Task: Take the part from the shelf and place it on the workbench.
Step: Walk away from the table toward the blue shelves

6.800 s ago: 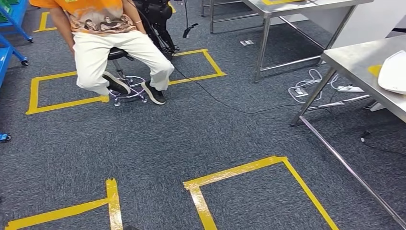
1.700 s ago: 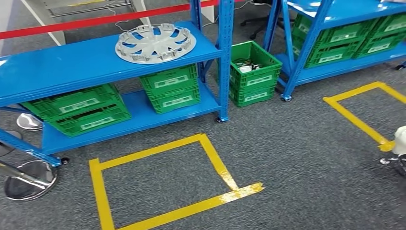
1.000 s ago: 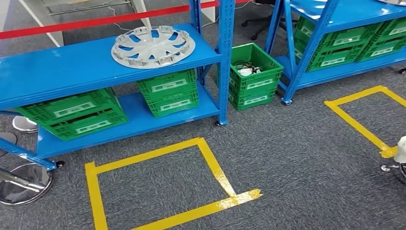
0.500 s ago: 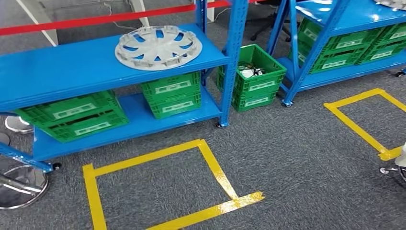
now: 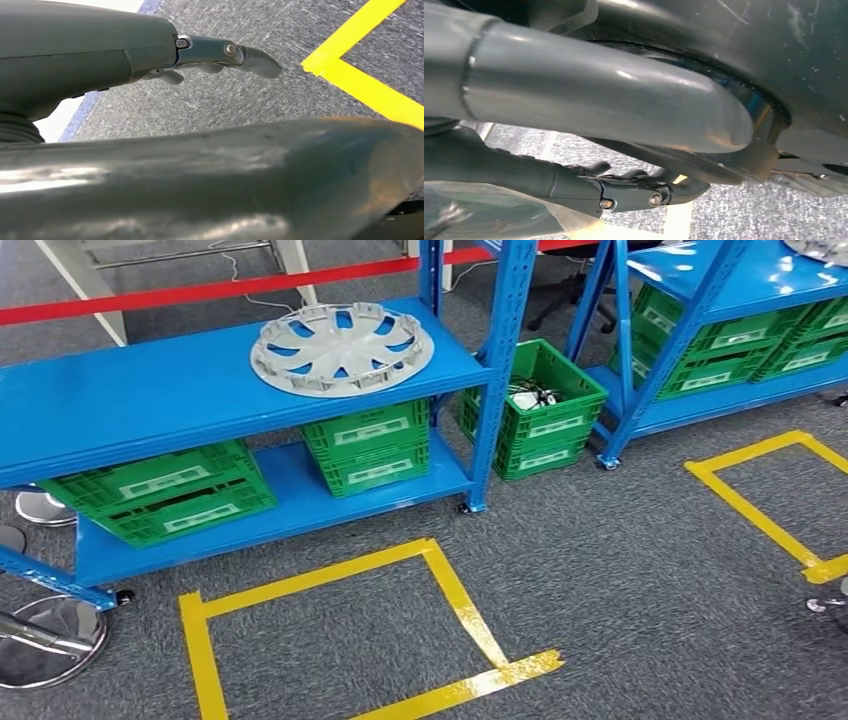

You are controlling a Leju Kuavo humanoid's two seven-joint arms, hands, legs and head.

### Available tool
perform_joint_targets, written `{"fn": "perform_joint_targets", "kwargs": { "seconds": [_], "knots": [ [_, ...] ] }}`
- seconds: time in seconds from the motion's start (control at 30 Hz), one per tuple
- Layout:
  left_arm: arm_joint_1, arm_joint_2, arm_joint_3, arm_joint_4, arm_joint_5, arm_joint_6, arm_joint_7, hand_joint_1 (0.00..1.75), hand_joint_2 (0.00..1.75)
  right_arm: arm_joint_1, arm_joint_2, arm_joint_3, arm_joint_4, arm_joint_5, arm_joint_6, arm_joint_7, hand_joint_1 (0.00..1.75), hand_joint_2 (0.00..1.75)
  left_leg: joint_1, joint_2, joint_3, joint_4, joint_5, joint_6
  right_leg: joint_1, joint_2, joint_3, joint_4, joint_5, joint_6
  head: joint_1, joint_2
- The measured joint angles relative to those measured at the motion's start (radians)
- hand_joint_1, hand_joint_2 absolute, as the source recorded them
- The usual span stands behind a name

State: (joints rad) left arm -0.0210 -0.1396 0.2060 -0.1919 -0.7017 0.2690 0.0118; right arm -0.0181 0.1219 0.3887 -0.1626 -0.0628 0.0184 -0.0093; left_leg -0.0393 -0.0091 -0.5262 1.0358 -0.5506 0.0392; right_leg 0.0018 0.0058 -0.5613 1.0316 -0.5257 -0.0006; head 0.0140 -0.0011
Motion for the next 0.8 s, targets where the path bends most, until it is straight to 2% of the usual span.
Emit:
{"fn": "perform_joint_targets", "kwargs": {
  "seconds": [0.07,0.13,0.17,0.2,0.23,0.3,0.33,0.37,0.4,0.47,0.53,0.57,0.63,0.67,0.7,0.73,0.77,0.8],
  "knots": [
    [-0.001,0.001,0.0,0.0,0.0,0.0,0.0,0.0,0.0,0.0,0.001,0.0,0.0,-0.001,0.0,0.0,0.0,0.0,0.006,0.0,-0.028,0.065,-0.034,-0.02,-0.011,-0.004,0.015,-0.012,-0.001,-0.004,-0.004,0.0],
    [0.0,0.002,0.0,0.0,0.0,0.0,0.0,0.0,0.0,0.002,0.001,0.0,0.0,-0.002,-0.001,0.001,0.0,0.0,0.023,0.001,-0.099,0.195,-0.081,-0.041,-0.016,-0.006,0.027,-0.015,-0.009,-0.005,-0.008,0.0],
    [0.001,0.002,0.0,0.0,0.0,0.0,0.0,0.0,0.0,0.002,0.001,0.0,0.0,-0.003,-0.001,0.001,0.0,0.0,0.033,0.001,-0.134,0.249,-0.09,-0.049,-0.019,-0.006,0.032,-0.015,-0.014,-0.002,-0.007,0.0],
    [0.002,0.002,0.0,0.0,0.0,0.0,0.0,0.0,0.0,0.003,0.001,0.0,0.0,-0.003,-0.002,0.001,0.0,0.0,0.042,0.001,-0.155,0.273,-0.08,-0.057,-0.024,-0.005,0.04,-0.015,-0.021,0.002,-0.007,0.0],
    [0.003,0.002,0.0,0.0,0.0,0.0,0.0,0.0,0.0,0.004,0.001,0.0,0.0,-0.003,-0.002,0.001,0.0,0.0,0.05,0.002,-0.159,0.258,-0.048,-0.065,-0.029,-0.003,0.05,-0.015,-0.028,0.008,-0.008,0.0],
    [0.004,0.002,0.0,0.0,0.0,0.0,0.0,0.0,0.0,0.005,0.001,0.0,0.0,-0.003,-0.004,0.003,0.0,0.0,0.062,0.003,-0.122,0.143,0.045,-0.079,-0.04,0.0,0.071,-0.015,-0.044,0.022,-0.008,0.0],
    [0.004,0.002,0.0,0.0,0.0,0.0,0.0,0.0,0.0,0.005,0.0,0.0,0.001,-0.003,-0.004,0.004,0.0,0.0,0.063,0.003,-0.101,0.089,0.075,-0.083,-0.042,0.001,0.079,-0.017,-0.052,0.029,-0.01,0.0],
    [0.003,0.001,0.0,0.001,0.0,0.0,0.0,0.0,0.0,0.004,-0.001,0.0,0.002,-0.003,-0.005,0.005,0.0,0.0,0.062,0.004,-0.082,0.045,0.085,-0.081,-0.043,0.001,0.084,-0.02,-0.057,0.036,-0.014,0.0],
    [0.002,0.001,0.0,0.002,0.0,0.0,0.0,0.0,0.0,0.004,-0.002,0.0,0.002,-0.003,-0.005,0.006,0.0,0.0,0.059,0.004,-0.073,0.025,0.08,-0.074,-0.042,0.001,0.086,-0.024,-0.059,0.044,-0.015,0.0],
    [0.001,0.002,0.0,0.002,-0.001,0.0,0.0,0.0,0.0,0.004,-0.003,0.0,0.003,-0.004,-0.005,0.006,0.0,0.0,0.054,0.004,-0.065,0.008,0.063,-0.05,-0.041,0.002,0.094,-0.038,-0.059,0.06,-0.018,0.0],
    [0.003,0.002,0.001,0.002,-0.002,0.0,0.0,0.0,0.0,0.004,-0.003,0.0,0.003,-0.003,-0.005,0.007,0.0,0.0,0.055,0.004,-0.054,-0.002,0.06,-0.03,-0.04,0.001,0.09,-0.026,-0.073,0.067,-0.013,0.0],
    [0.004,0.002,0.001,0.002,-0.002,0.0,-0.001,0.0,0.0,0.004,-0.004,0.0,0.003,-0.003,-0.005,0.007,0.0,0.0,0.055,0.005,-0.047,-0.008,0.058,-0.021,-0.038,0.0,0.072,0.01,-0.091,0.067,-0.011,0.0],
    [0.002,0.002,0.001,0.002,-0.004,0.0,-0.001,0.0,0.0,0.002,-0.004,0.0,0.003,-0.003,-0.003,0.006,0.0,0.0,0.049,0.006,-0.036,-0.011,0.05,-0.005,-0.027,0.001,-0.013,0.148,-0.143,0.06,-0.007,0.0],
    [0.002,0.002,0.001,0.002,-0.005,-0.001,-0.001,0.0,0.0,0.0,-0.004,0.0,0.003,-0.003,-0.001,0.006,0.0,0.0,0.044,0.006,-0.03,-0.011,0.045,0.001,-0.02,0.001,-0.059,0.215,-0.157,0.055,-0.005,0.0],
    [0.002,0.002,0.001,0.002,-0.006,-0.001,-0.002,0.0,0.0,-0.002,-0.004,0.0,0.003,-0.003,0.001,0.005,0.0,0.0,0.039,0.006,-0.022,-0.011,0.038,0.006,-0.014,0.0,-0.094,0.257,-0.153,0.05,-0.004,0.0],
    [0.003,0.002,0.001,0.002,-0.007,-0.001,-0.002,0.0,0.0,-0.004,-0.004,0.0,0.002,-0.003,0.003,0.006,0.0,0.0,0.033,0.005,-0.012,-0.011,0.031,0.01,-0.009,0.0,-0.109,0.26,-0.128,0.043,-0.003,0.0],
    [0.003,0.002,0.001,0.002,-0.008,-0.001,-0.002,0.0,0.0,-0.006,-0.004,0.0,0.002,-0.003,0.005,0.008,0.0,0.0,0.028,0.003,0.001,-0.011,0.023,0.013,-0.004,0.0,-0.104,0.222,-0.084,0.035,-0.002,0.0],
    [0.004,0.001,0.002,0.002,-0.009,-0.001,-0.002,0.0,0.0,-0.006,-0.004,0.0,0.002,-0.003,0.007,0.01,0.0,0.0,0.024,0.001,0.013,-0.011,0.014,0.014,0.0,0.0,-0.088,0.16,-0.034,0.025,-0.002,0.0]
  ]
}}
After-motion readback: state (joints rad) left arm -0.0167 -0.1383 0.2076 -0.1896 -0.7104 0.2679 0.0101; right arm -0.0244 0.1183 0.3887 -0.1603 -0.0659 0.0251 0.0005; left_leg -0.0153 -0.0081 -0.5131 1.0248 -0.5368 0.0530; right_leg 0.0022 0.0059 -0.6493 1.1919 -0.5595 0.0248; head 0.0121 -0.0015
